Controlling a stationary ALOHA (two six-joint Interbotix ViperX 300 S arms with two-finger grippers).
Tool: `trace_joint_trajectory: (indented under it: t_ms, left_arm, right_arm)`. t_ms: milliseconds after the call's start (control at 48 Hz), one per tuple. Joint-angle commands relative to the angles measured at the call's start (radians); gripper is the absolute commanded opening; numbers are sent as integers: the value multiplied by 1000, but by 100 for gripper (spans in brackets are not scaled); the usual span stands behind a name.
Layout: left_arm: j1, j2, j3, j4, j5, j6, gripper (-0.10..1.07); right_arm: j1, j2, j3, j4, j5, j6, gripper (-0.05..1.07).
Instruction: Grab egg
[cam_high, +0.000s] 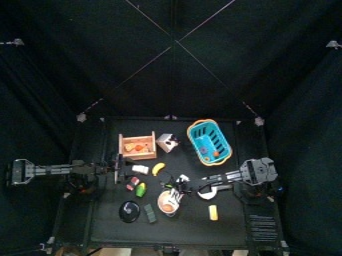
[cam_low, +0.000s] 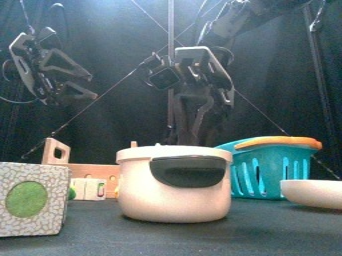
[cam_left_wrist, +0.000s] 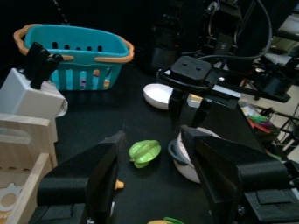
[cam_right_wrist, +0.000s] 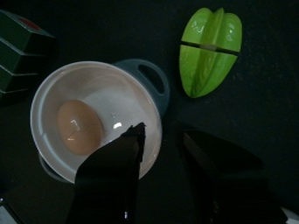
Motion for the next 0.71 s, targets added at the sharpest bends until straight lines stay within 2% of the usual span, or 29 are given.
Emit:
trace_joint_trajectory:
  t_ms: [0, 312, 479, 688]
  left_arm:
    - [-2, 2, -11, -3, -2, 5, 90]
    - [-2, 2, -8, 11, -2, 6, 90]
    - [-2, 3, -5, 15, -2, 5, 90]
    - [-2, 3, -5, 14, -2, 5, 90]
  right_arm:
    - [9, -67, -21, -8, 25, -11, 72]
    - [94, -104, -40, -61, 48, -104, 72]
    - [126, -66, -72, -78, 6, -140, 72]
    - [129, -15, -91, -75, -46, -147, 72]
